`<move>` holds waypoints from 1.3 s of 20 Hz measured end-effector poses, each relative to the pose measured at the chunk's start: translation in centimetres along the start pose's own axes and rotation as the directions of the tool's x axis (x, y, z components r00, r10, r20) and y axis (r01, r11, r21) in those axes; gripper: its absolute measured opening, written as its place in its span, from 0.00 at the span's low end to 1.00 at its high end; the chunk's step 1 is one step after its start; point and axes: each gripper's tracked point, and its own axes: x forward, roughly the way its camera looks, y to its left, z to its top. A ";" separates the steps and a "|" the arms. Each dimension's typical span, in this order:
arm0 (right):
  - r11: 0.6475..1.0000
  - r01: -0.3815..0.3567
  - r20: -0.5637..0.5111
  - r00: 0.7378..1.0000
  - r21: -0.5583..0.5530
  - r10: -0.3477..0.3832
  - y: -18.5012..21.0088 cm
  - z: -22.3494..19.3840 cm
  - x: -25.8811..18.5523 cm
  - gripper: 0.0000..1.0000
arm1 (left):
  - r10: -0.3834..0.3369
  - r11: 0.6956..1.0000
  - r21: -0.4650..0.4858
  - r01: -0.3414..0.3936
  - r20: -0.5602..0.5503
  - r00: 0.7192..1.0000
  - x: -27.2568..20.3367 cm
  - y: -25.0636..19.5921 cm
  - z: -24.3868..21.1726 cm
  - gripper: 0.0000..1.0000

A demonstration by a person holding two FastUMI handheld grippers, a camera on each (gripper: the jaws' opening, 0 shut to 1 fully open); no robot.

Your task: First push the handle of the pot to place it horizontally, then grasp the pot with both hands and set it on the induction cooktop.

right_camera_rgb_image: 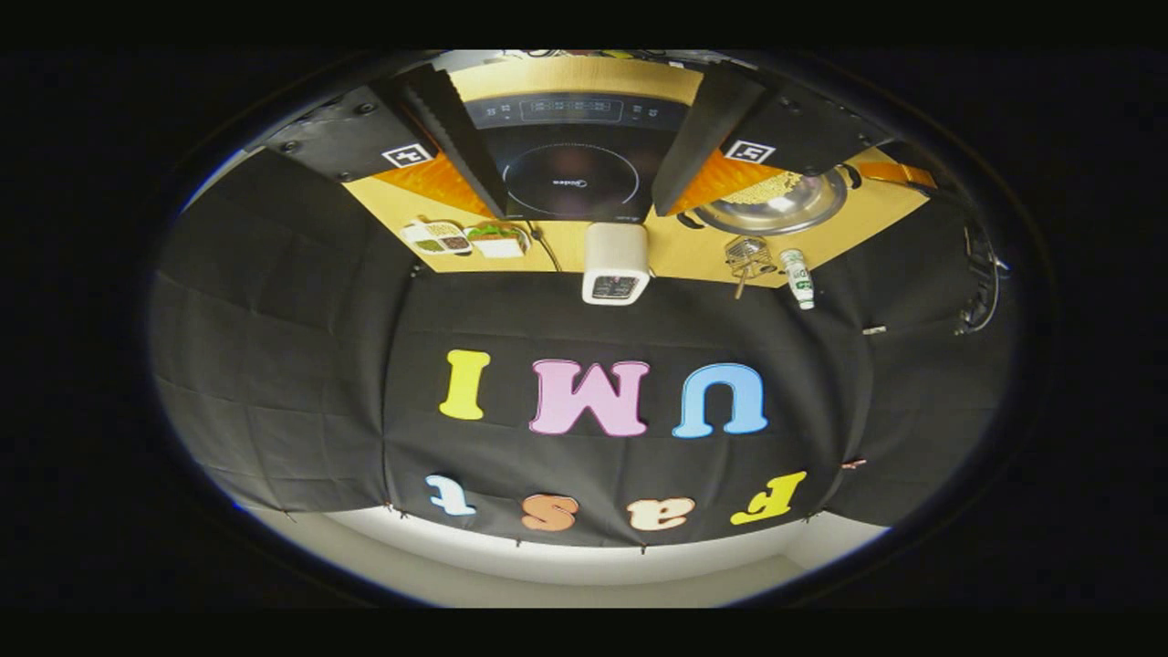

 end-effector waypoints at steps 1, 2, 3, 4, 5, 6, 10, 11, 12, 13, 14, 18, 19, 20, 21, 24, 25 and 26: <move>1.000 -0.003 0.002 1.000 0.000 0.003 0.2 0.2 0.0 0.99 | -0.002 1.000 -0.015 0.002 -0.023 1.000 0.0 0.5 -0.6 0.05; 1.000 -0.003 0.003 1.000 -0.002 0.003 0.1 0.2 0.1 0.99 | -0.008 1.000 -0.020 0.008 -0.038 0.999 0.2 0.9 -1.0 0.05; 1.000 0.001 0.003 1.000 -0.004 -0.001 0.1 0.3 0.2 0.99 | -0.016 1.000 -0.019 0.016 -0.049 0.999 0.3 1.1 -1.3 0.05; 1.000 0.006 0.001 1.000 -0.003 -0.006 -0.1 0.3 0.3 0.99 | -0.024 1.000 -0.015 0.023 -0.055 0.998 0.6 1.4 -1.5 0.05; 1.000 0.011 -0.002 1.000 0.002 -0.011 -0.1 0.3 0.2 0.99 | -0.026 1.000 -0.012 0.025 -0.063 0.998 0.7 1.7 -1.6 0.05; 1.000 0.013 -0.005 1.000 0.007 -0.013 -0.3 0.3 0.3 0.99 | -0.039 0.999 -0.011 0.038 -0.069 0.997 1.1 1.7 -1.8 0.05; 0.999 0.038 -0.003 0.999 0.004 -0.038 -0.6 0.4 0.4 0.99 | -0.071 0.997 0.004 0.072 -0.113 0.991 2.4 2.1 -2.3 0.05; 0.999 0.041 -0.003 0.999 0.003 -0.041 -0.6 0.3 0.3 0.99 | -0.065 0.998 0.017 0.068 -0.133 0.989 2.8 2.4 -2.5 0.05; 0.999 0.042 -0.004 0.999 0.002 -0.042 -0.6 0.3 0.3 0.99 | -0.063 0.997 0.030 0.068 -0.152 0.986 3.1 2.6 -2.6 0.05; 0.999 0.042 -0.004 0.999 -0.004 -0.042 -0.4 0.2 0.2 0.99 | -0.061 0.997 0.042 0.069 -0.170 0.984 3.5 2.7 -2.6 0.05; 0.999 0.041 -0.004 0.999 -0.009 -0.041 -0.4 0.2 0.1 0.99 | -0.059 0.996 0.052 0.070 -0.183 0.981 3.9 2.9 -2.7 0.05; 0.999 0.034 -0.033 0.999 -0.017 -0.034 -1.0 -0.7 -0.2 0.99 | -0.054 0.996 0.052 0.066 -0.210 0.976 5.3 3.4 -2.4 0.05; 0.999 0.041 -0.044 0.998 -0.008 -0.041 -1.4 -0.8 -0.2 0.99 | -0.045 0.997 0.056 0.059 -0.217 0.975 5.7 3.7 -2.3 0.05; 0.999 0.051 -0.046 0.998 0.000 -0.051 -1.8 -0.7 -0.2 0.98 | -0.036 0.997 0.061 0.051 -0.223 0.974 6.0 3.9 -2.2 0.05; 0.998 0.061 -0.042 0.997 0.003 -0.061 -2.1 -0.6 -0.2 0.99 | -0.049 0.997 0.054 0.062 -0.227 0.973 6.2 3.9 -2.0 0.05; 0.998 0.070 -0.059 0.996 -0.002 -0.070 -2.3 -1.2 -0.1 0.98 | -0.077 0.994 0.055 0.092 -0.230 0.970 6.7 3.7 -1.5 0.05; 0.998 0.069 -0.066 0.995 -0.008 -0.070 -2.3 -1.4 -0.1 0.99 | -0.071 0.994 0.061 0.088 -0.238 0.969 6.8 4.0 -1.5 0.05; 0.998 0.066 -0.069 0.995 -0.015 -0.067 -2.2 -1.5 -0.2 0.99 | -0.059 0.995 0.070 0.078 -0.239 0.969 7.0 4.4 -1.3 0.05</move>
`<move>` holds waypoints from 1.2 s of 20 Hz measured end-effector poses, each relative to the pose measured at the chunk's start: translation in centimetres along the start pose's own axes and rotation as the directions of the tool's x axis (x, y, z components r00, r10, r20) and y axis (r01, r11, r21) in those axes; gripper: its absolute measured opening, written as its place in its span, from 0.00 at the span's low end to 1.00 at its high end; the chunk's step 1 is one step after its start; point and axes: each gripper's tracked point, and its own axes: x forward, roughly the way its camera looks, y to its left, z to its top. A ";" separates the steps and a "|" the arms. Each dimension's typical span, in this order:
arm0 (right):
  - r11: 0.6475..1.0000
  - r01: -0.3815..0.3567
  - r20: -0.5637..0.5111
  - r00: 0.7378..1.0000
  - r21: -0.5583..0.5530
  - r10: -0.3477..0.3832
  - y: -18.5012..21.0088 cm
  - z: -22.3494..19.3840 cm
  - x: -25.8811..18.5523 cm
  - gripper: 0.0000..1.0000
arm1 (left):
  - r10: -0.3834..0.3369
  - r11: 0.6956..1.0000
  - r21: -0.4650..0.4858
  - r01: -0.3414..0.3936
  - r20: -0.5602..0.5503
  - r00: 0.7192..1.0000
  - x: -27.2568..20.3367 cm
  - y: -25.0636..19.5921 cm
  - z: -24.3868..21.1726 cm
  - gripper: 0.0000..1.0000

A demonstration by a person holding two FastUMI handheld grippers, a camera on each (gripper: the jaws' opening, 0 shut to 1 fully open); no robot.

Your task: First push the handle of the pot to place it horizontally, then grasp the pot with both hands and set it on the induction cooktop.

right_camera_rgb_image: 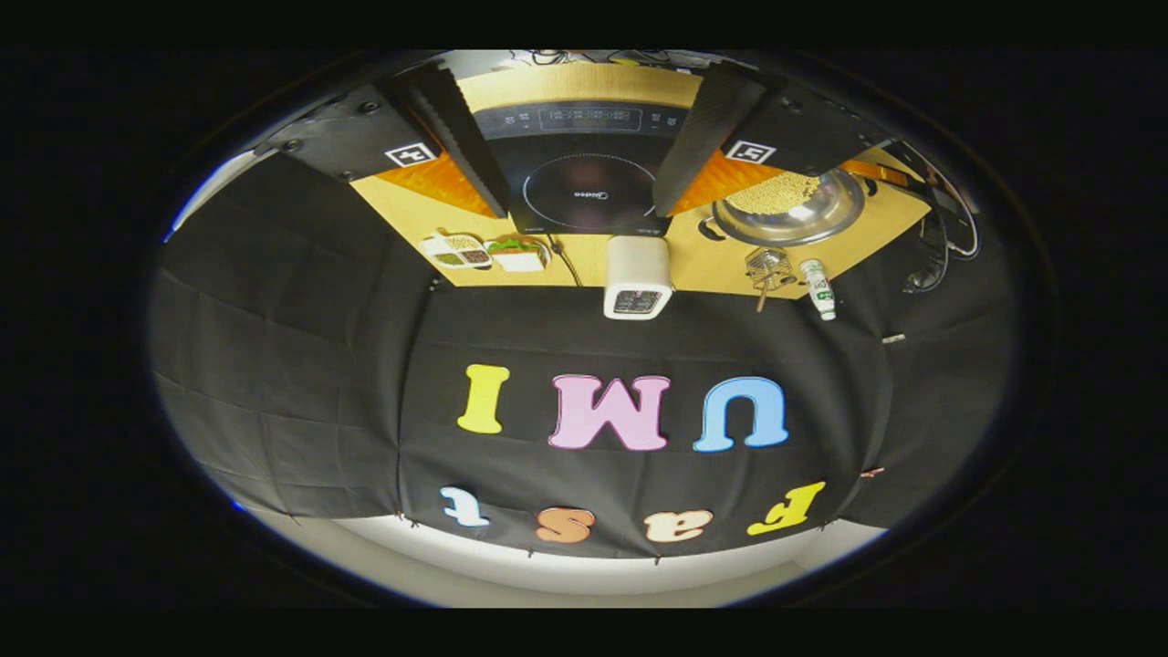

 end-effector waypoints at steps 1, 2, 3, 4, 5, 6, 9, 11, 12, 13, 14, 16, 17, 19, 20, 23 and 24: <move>1.000 -0.002 0.001 1.000 -0.006 0.002 0.1 0.1 0.0 0.99 | 0.011 1.000 0.005 -0.011 -0.002 1.000 0.0 0.5 0.2 0.05; 1.000 -0.004 0.003 1.000 -0.008 0.004 0.1 0.1 0.1 0.99 | 0.019 1.000 0.007 -0.019 -0.003 1.000 0.0 0.8 0.3 0.05; 1.000 -0.005 0.001 1.000 -0.010 0.005 0.2 0.1 0.2 0.99 | 0.024 1.000 0.007 -0.024 -0.005 1.000 0.0 1.2 0.4 0.05; 1.000 -0.007 -0.003 1.000 -0.010 0.007 0.3 0.0 0.4 0.98 | 0.028 1.000 0.010 -0.028 -0.010 1.000 0.1 1.5 0.5 0.05; 1.000 -0.009 -0.007 1.000 -0.009 0.009 0.4 -0.1 0.6 0.98 | 0.037 0.999 0.017 -0.037 -0.015 0.999 0.1 2.0 0.5 0.05; 1.000 -0.011 -0.008 1.000 -0.008 0.011 0.6 0.0 0.7 0.98 | 0.047 0.999 0.026 -0.047 -0.018 0.999 0.1 2.4 0.6 0.05; 1.000 -0.011 -0.003 1.000 -0.008 0.011 1.0 0.3 1.1 0.99 | 0.078 0.996 0.047 -0.076 -0.024 0.997 0.1 3.7 1.1 0.05; 1.000 -0.017 -0.003 1.000 -0.008 0.017 1.3 0.3 1.3 0.99 | 0.082 0.995 0.055 -0.080 -0.030 0.996 0.1 4.2 1.3 0.05; 1.000 -0.017 -0.002 1.000 -0.005 0.017 1.3 0.4 1.4 0.99 | 0.086 0.995 0.061 -0.084 -0.034 0.996 0.1 4.6 1.4 0.05; 1.000 -0.015 -0.005 1.000 0.000 0.015 1.4 0.4 1.5 0.98 | 0.093 0.993 0.069 -0.091 -0.036 0.995 0.1 5.0 1.6 0.05; 1.000 -0.013 -0.007 1.000 0.004 0.013 1.4 0.3 1.7 0.98 | 0.101 0.992 0.076 -0.098 -0.038 0.994 0.1 5.4 1.8 0.05; 1.000 -0.004 -0.011 1.000 0.008 0.004 1.2 0.3 1.7 0.99 | 0.115 0.990 0.085 -0.112 -0.039 0.993 0.1 6.2 2.2 0.05; 1.000 -0.001 -0.013 1.000 0.010 0.001 1.2 0.2 1.9 0.99 | 0.123 0.989 0.086 -0.120 -0.039 0.992 0.2 6.6 2.4 0.05; 1.000 0.004 -0.022 1.000 0.013 -0.004 1.2 0.0 2.1 0.99 | 0.139 0.987 0.083 -0.136 -0.032 0.990 0.4 7.6 3.0 0.05; 1.000 0.006 -0.026 1.000 0.013 -0.005 1.2 -0.1 2.2 0.98 | 0.144 0.987 0.076 -0.141 -0.032 0.989 0.4 8.1 3.3 0.05; 1.000 0.008 -0.034 0.999 0.008 -0.007 1.3 -0.4 2.3 0.99 | 0.157 0.987 0.037 -0.156 -0.032 0.987 0.6 9.5 4.2 0.05; 1.000 0.007 -0.038 0.999 0.005 -0.007 1.3 -0.5 2.2 0.99 | 0.159 0.987 0.023 -0.159 -0.029 0.987 0.6 9.9 4.5 0.05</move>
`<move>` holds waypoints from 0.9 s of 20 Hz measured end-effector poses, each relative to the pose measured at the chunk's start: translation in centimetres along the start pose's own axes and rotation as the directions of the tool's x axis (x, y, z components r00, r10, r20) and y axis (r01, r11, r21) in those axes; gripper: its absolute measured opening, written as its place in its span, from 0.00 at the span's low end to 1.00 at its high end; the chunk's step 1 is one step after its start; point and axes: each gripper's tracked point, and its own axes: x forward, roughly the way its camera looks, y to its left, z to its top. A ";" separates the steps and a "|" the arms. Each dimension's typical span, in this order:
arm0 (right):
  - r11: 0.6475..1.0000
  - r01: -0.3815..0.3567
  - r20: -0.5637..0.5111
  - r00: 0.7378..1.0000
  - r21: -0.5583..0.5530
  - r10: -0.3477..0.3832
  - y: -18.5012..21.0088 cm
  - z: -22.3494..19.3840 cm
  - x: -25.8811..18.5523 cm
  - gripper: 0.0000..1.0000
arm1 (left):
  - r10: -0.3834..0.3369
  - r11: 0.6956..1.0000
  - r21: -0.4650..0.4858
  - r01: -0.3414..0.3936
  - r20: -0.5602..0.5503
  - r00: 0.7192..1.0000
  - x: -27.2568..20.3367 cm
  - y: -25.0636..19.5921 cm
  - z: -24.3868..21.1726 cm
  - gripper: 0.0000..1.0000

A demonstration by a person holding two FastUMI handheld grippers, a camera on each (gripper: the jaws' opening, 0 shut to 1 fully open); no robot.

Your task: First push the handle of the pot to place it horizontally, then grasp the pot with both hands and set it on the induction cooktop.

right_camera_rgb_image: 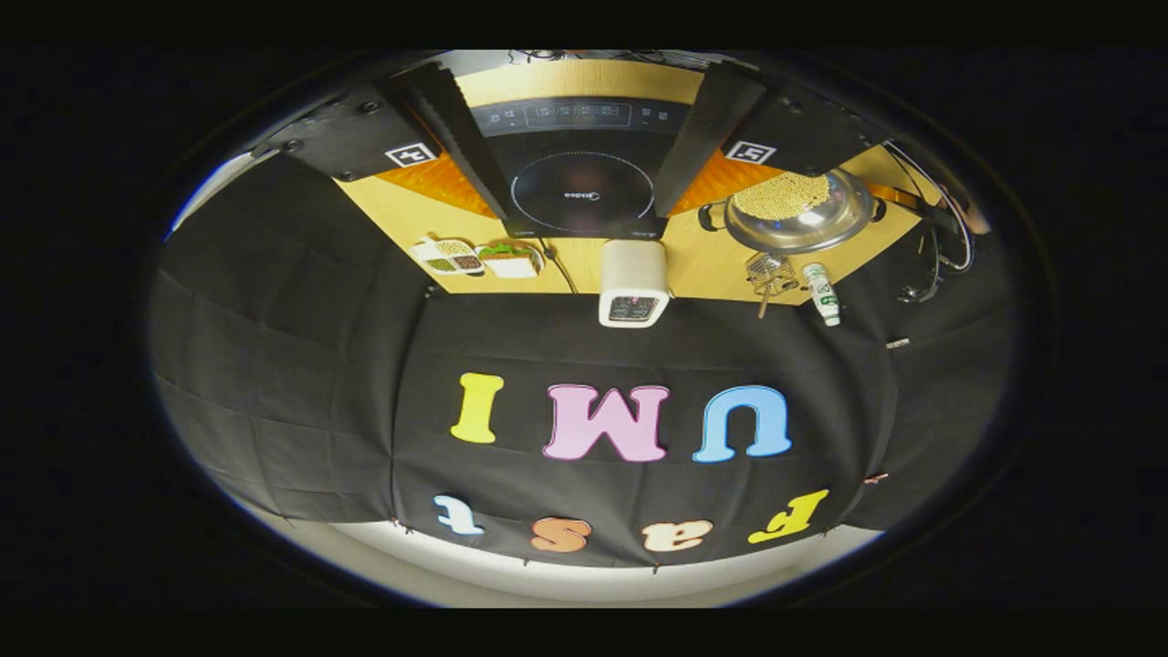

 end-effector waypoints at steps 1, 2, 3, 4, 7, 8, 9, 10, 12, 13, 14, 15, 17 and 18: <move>1.000 0.000 -0.008 1.000 -0.003 0.000 0.0 -0.3 0.2 0.99 | 0.001 1.000 -0.012 -0.001 0.002 1.000 0.1 0.3 0.3 0.05; 1.000 0.001 -0.019 1.000 -0.002 -0.001 0.0 -0.6 0.2 0.99 | 0.003 1.000 -0.022 -0.003 0.005 1.000 0.1 0.4 0.5 0.05; 1.000 0.000 -0.030 1.000 0.000 0.000 0.0 -0.9 0.2 0.99 | 0.007 0.999 -0.034 -0.006 0.007 1.000 0.3 0.7 0.8 0.05; 1.000 0.002 -0.037 0.999 0.001 -0.002 0.0 -1.1 0.3 0.99 | 0.009 0.999 -0.046 -0.009 0.009 1.000 0.3 1.0 1.1 0.05; 1.000 0.015 -0.042 0.999 0.004 -0.015 -0.4 -1.1 0.3 0.99 | 0.011 0.998 -0.070 -0.010 0.015 1.000 0.8 1.7 1.9 0.05; 1.000 0.020 -0.042 0.999 0.009 -0.019 -0.5 -1.1 0.4 0.99 | 0.018 0.997 -0.071 -0.016 0.019 1.000 1.1 2.0 2.3 0.05; 1.000 0.026 -0.048 0.999 0.016 -0.025 -0.7 -1.4 0.6 0.98 | 0.028 0.997 -0.073 -0.026 0.027 0.999 1.2 2.4 2.6 0.05; 0.999 0.037 -0.058 0.998 0.022 -0.036 -1.1 -1.9 0.8 0.98 | 0.035 0.996 -0.077 -0.032 0.029 0.999 1.4 2.6 2.8 0.05; 0.998 0.055 -0.079 0.996 0.036 -0.052 -1.7 -2.4 0.9 0.99 | 0.043 0.996 -0.078 -0.040 0.033 0.999 1.7 3.0 3.3 0.05; 0.997 0.065 -0.086 0.994 0.043 -0.061 -2.0 -2.6 0.9 0.99 | 0.049 0.996 -0.076 -0.046 0.036 0.998 1.9 3.3 3.5 0.05; 0.996 0.074 -0.090 0.994 0.047 -0.069 -2.4 -2.7 0.8 0.99 | 0.055 0.996 -0.073 -0.052 0.038 0.998 1.9 3.6 3.9 0.05; 0.995 0.083 -0.095 0.992 0.050 -0.078 -2.7 -2.9 0.7 0.99 | 0.060 0.996 -0.071 -0.057 0.040 0.997 2.1 3.9 4.2 0.05; 0.994 0.095 -0.105 0.990 0.050 -0.089 -3.1 -3.3 0.6 0.99 | 0.064 0.994 -0.093 -0.060 0.038 0.997 2.2 4.2 4.7 0.05; 0.994 0.101 -0.105 0.990 0.046 -0.096 -3.4 -3.3 0.5 0.99 | 0.064 0.993 -0.098 -0.060 0.039 0.997 2.3 4.3 4.9 0.05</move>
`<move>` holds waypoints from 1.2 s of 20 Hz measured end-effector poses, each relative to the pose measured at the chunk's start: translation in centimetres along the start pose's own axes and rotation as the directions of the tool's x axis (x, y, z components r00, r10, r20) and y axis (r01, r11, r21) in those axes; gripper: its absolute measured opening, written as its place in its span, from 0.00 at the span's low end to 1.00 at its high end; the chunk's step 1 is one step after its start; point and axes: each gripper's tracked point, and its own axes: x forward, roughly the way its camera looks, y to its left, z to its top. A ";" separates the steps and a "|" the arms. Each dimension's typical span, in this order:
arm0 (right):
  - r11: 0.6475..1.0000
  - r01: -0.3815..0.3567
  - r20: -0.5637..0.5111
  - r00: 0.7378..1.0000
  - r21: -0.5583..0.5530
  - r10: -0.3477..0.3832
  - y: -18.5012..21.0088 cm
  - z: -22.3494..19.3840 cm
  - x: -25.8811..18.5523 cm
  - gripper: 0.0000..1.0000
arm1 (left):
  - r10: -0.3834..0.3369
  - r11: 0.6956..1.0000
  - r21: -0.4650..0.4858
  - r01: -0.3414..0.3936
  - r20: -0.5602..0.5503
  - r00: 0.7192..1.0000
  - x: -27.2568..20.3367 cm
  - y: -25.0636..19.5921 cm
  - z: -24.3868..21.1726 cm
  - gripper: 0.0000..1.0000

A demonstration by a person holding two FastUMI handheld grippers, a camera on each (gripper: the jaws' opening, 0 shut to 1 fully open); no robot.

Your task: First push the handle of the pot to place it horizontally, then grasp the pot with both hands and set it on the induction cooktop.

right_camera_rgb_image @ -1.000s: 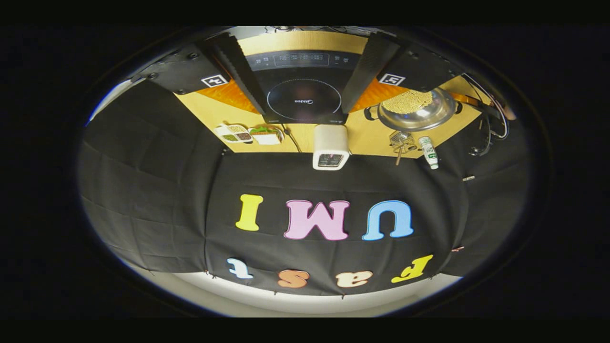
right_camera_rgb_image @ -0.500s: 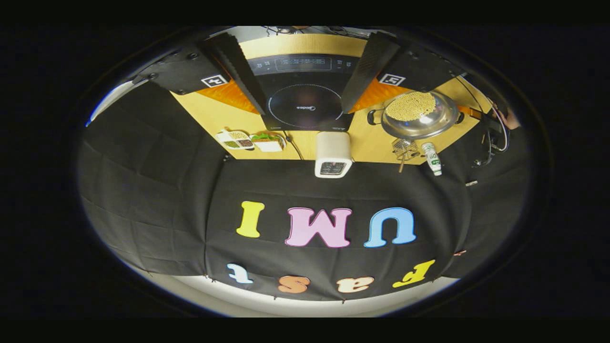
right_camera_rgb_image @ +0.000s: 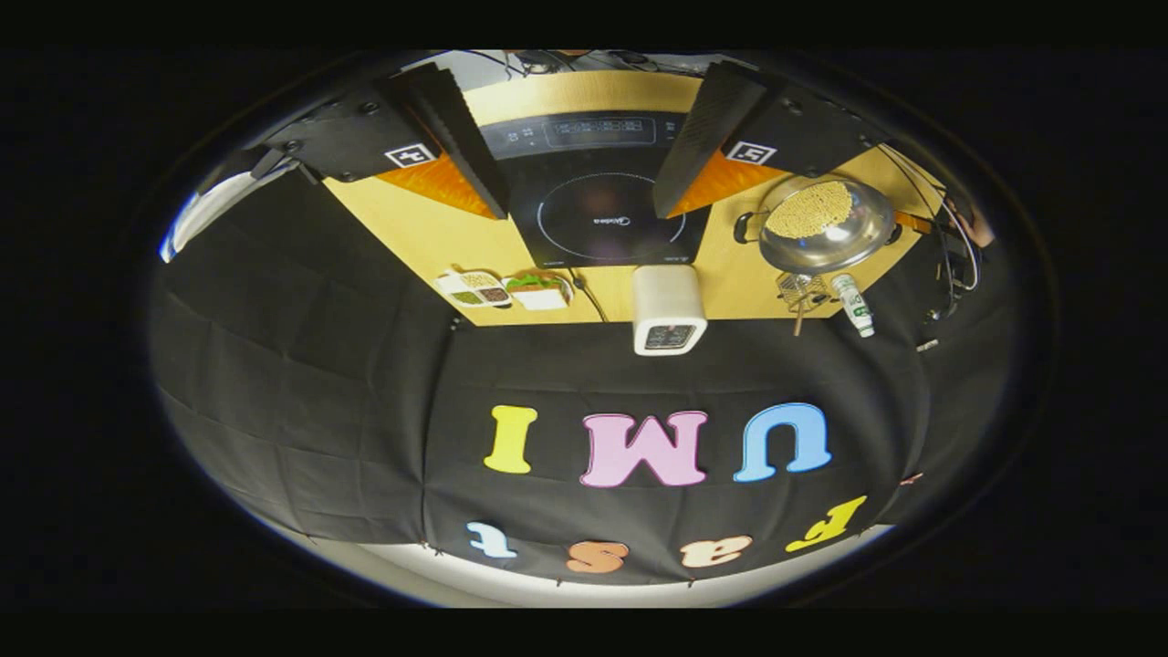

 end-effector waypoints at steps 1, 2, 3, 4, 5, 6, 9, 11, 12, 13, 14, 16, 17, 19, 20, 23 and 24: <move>1.000 0.005 0.001 1.000 -0.002 -0.005 -0.2 0.0 -0.1 0.99 | 0.003 1.000 0.002 -0.003 0.002 1.000 0.0 0.1 0.2 0.05; 1.000 0.011 -0.002 1.000 -0.003 -0.011 -0.5 -0.1 -0.1 0.99 | 0.009 1.000 0.012 -0.009 0.004 1.000 0.1 0.3 0.3 0.05; 1.000 0.016 -0.005 1.000 -0.002 -0.016 -0.7 -0.4 -0.2 0.99 | 0.019 1.000 0.024 -0.019 0.005 1.000 0.3 0.5 0.5 0.05; 1.000 0.020 -0.009 1.000 0.003 -0.020 -0.9 -0.5 -0.2 0.99 | 0.027 0.999 0.034 -0.027 0.006 1.000 0.3 0.6 0.8 0.05; 1.000 0.022 -0.015 1.000 0.006 -0.022 -1.0 -0.7 -0.1 0.99 | 0.034 0.998 0.046 -0.034 0.006 0.999 0.4 0.6 1.1 0.05; 1.000 0.024 -0.021 0.999 0.007 -0.024 -1.1 -0.9 -0.1 0.99 | 0.039 0.998 0.056 -0.040 0.009 0.999 0.4 0.6 1.2 0.05; 0.999 0.030 -0.052 0.998 0.012 -0.029 -1.0 -1.7 0.2 0.99 | 0.063 0.997 0.042 -0.063 0.020 0.998 0.6 1.3 1.5 0.05; 1.000 0.016 -0.063 0.998 0.016 -0.015 -0.3 -1.9 0.6 0.99 | 0.077 0.997 0.007 -0.078 0.033 0.996 0.4 1.7 1.6 0.05; 1.000 0.005 -0.069 0.998 0.016 -0.004 0.1 -1.9 0.9 0.99 | 0.098 0.995 -0.005 -0.098 0.042 0.994 -0.2 2.1 1.4 0.05; 1.000 -0.007 -0.077 0.997 0.019 0.008 0.6 -2.1 1.2 0.99 | 0.122 0.992 -0.016 -0.121 0.050 0.991 -0.7 2.7 1.3 0.05; 0.999 -0.022 -0.089 0.996 0.024 0.024 1.3 -2.3 1.5 0.99 | 0.138 0.990 -0.028 -0.137 0.061 0.989 -1.5 3.0 1.1 0.05; 0.997 -0.062 -0.122 0.990 0.036 0.066 2.9 -2.9 2.3 0.99 | 0.153 0.987 -0.062 -0.148 0.091 0.984 -3.0 3.4 0.9 0.08; 0.995 -0.089 -0.139 0.986 0.045 0.094 3.9 -3.1 2.7 0.99 | 0.149 0.987 -0.084 -0.141 0.109 0.983 -3.8 3.5 0.9 0.14; 0.991 -0.121 -0.155 0.979 0.056 0.129 5.3 -3.0 3.7 0.99 | 0.133 0.986 -0.123 -0.114 0.161 0.978 -5.3 3.6 1.6 0.32; 0.989 -0.136 -0.156 0.977 0.056 0.143 6.0 -2.7 4.2 0.99 | 0.121 0.986 -0.135 -0.096 0.190 0.974 -6.0 3.6 2.0 0.41; 0.982 -0.181 -0.163 0.969 0.050 0.186 8.4 -2.2 5.8 0.98 | 0.112 0.988 -0.130 -0.083 0.240 0.964 -7.4 4.0 3.4 0.99; 0.978 -0.200 -0.166 0.964 0.052 0.206 9.5 -2.2 6.4 0.98 | 0.110 0.989 -0.124 -0.081 0.247 0.963 -7.4 4.1 3.5 0.96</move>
